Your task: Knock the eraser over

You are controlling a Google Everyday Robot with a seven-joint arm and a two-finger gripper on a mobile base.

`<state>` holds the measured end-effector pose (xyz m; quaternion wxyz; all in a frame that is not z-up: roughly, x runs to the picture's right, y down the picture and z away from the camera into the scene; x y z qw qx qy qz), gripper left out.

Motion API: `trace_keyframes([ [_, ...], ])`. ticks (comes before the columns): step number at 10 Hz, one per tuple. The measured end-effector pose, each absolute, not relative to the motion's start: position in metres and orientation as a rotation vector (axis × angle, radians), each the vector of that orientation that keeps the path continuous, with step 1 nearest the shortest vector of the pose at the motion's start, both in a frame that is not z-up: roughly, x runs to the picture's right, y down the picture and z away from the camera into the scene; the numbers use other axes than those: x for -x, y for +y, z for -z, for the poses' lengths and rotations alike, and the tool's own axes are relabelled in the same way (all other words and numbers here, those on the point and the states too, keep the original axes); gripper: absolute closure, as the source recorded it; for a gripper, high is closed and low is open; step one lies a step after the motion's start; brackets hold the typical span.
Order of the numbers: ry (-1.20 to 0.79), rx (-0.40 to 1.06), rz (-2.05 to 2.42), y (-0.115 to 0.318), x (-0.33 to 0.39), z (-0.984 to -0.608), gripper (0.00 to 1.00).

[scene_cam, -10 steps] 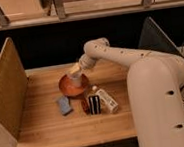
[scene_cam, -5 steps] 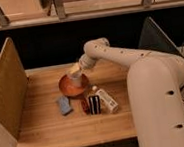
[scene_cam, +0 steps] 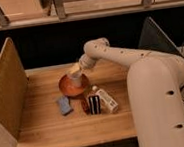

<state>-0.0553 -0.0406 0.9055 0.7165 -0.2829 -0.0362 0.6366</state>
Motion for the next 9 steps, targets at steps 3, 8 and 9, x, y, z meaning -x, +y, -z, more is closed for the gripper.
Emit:
trace_keyframes([
  [3, -0.080, 0.626, -1.409, -0.0406, 0.0553, -0.9055, 0.29],
  [8, -0.079, 0.624, -1.408, -0.0408, 0.0548, -0.9058, 0.77],
  [9, -0.074, 0.615, -1.407, -0.0424, 0.0531, -0.9066, 0.88],
])
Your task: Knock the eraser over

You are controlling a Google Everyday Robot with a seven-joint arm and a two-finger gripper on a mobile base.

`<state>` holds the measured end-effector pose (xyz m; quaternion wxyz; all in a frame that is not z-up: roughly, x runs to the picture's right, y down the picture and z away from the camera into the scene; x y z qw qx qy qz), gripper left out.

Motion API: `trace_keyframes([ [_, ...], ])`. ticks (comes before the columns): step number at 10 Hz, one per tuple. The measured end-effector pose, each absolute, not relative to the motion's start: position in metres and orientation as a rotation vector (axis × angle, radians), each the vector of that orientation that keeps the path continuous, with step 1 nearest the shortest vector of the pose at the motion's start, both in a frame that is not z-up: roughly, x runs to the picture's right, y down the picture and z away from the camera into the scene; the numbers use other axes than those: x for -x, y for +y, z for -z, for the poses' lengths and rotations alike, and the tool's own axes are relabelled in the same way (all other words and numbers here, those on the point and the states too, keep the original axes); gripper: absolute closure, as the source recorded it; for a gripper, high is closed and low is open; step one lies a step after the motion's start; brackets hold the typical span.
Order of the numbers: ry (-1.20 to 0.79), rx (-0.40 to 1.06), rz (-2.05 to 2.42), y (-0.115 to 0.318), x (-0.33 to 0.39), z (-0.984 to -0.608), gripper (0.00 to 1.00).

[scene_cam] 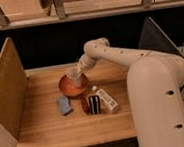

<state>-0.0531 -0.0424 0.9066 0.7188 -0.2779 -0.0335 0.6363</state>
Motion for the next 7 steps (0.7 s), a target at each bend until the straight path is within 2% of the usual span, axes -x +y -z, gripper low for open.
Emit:
trace_keyframes([
  [1, -0.056, 0.561, -1.411, -0.054, 0.040, -0.910, 0.97],
  [2, -0.039, 0.501, -1.417, -0.069, 0.024, -0.911, 1.00],
  [4, 0.013, 0.344, -1.430, -0.104, -0.019, -0.901, 1.00],
  [7, 0.058, 0.270, -1.447, -0.107, -0.040, -0.889, 1.00],
])
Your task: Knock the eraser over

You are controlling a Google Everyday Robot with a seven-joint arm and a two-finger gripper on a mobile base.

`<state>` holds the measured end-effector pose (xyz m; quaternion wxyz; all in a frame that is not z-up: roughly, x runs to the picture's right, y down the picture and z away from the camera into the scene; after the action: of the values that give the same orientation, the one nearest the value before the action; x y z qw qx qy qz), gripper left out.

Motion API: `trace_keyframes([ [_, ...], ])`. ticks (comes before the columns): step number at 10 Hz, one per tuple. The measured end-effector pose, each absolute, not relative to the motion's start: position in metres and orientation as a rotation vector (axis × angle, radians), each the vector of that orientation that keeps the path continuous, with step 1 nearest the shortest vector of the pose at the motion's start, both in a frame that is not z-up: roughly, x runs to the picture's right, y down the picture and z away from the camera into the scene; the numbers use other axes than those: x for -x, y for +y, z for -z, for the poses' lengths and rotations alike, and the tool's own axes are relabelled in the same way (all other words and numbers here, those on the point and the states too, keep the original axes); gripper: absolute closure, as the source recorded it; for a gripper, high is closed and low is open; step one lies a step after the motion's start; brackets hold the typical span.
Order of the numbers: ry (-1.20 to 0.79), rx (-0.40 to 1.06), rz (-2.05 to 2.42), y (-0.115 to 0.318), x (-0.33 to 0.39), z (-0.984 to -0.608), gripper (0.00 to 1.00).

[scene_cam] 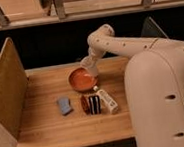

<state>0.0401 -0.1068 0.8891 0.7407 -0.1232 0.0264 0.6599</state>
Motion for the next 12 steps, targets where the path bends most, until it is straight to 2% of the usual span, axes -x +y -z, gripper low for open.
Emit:
trace_keyframes([
  [4, -0.009, 0.454, -1.472, -0.048, 0.027, -0.911, 1.00],
  [6, -0.020, 0.493, -1.462, -0.035, 0.037, -0.918, 0.98],
  [8, 0.006, 0.496, -1.442, -0.029, 0.038, -0.920, 0.82],
  [11, 0.025, 0.451, -1.423, -0.038, 0.029, -0.913, 0.49],
  [12, 0.028, 0.449, -1.419, -0.039, 0.030, -0.911, 0.41],
])
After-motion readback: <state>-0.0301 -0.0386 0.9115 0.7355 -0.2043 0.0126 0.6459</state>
